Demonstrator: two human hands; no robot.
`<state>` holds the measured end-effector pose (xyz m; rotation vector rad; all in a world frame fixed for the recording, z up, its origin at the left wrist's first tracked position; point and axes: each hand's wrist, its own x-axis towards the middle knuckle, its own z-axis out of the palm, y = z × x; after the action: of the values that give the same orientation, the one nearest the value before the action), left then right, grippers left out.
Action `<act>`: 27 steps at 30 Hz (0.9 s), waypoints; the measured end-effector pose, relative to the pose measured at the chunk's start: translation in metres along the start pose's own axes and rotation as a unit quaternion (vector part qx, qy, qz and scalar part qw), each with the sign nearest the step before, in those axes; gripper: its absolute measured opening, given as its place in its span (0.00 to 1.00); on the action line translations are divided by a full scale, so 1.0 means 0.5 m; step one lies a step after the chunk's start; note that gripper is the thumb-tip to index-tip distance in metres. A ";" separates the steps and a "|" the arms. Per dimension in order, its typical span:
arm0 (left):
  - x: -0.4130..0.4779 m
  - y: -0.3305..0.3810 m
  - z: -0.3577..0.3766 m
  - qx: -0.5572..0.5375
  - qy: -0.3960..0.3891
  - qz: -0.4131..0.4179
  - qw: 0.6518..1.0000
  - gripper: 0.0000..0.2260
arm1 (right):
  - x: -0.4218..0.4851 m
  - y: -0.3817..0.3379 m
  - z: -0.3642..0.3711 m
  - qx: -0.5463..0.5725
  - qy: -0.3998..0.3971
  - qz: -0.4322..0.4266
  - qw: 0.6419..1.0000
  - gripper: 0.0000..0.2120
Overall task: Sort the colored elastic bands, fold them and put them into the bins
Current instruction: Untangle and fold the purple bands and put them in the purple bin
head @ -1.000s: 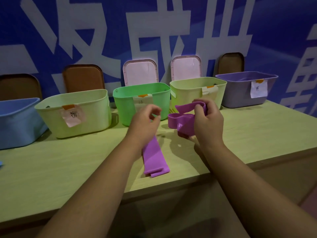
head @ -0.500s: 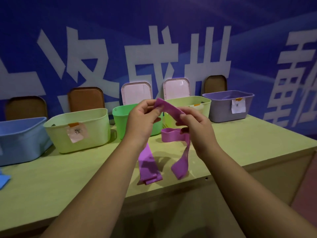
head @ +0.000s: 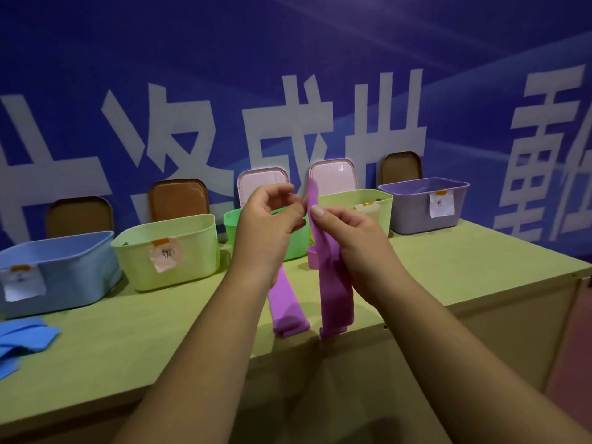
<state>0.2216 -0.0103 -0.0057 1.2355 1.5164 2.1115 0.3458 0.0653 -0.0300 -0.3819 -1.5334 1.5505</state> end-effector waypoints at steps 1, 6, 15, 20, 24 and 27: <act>-0.011 0.001 0.000 -0.027 0.010 -0.018 0.999 0.13 | -0.008 0.002 0.003 0.012 0.006 0.001 1.000 0.12; -0.077 0.018 -0.008 -0.096 -0.010 -0.061 0.994 0.09 | -0.044 0.007 0.006 -0.029 0.007 -0.009 1.000 0.11; -0.136 -0.002 -0.024 -0.143 0.004 -0.100 0.985 0.08 | -0.095 0.040 -0.005 -0.055 -0.013 0.011 0.998 0.11; -0.148 -0.034 -0.025 -0.191 -0.003 -0.134 0.972 0.08 | -0.109 0.071 -0.013 -0.062 -0.014 0.016 0.998 0.10; -0.154 -0.052 -0.028 -0.221 -0.016 -0.166 0.961 0.08 | -0.116 0.088 -0.019 -0.065 -0.025 0.022 0.997 0.10; -0.157 -0.062 -0.032 -0.247 -0.025 -0.207 0.946 0.08 | -0.116 0.103 -0.028 -0.084 -0.034 0.019 0.996 0.10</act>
<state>0.2490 -0.0575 -0.0720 0.7114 1.0127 1.9779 0.3694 0.0392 -0.1008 -0.4587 -1.7253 1.4808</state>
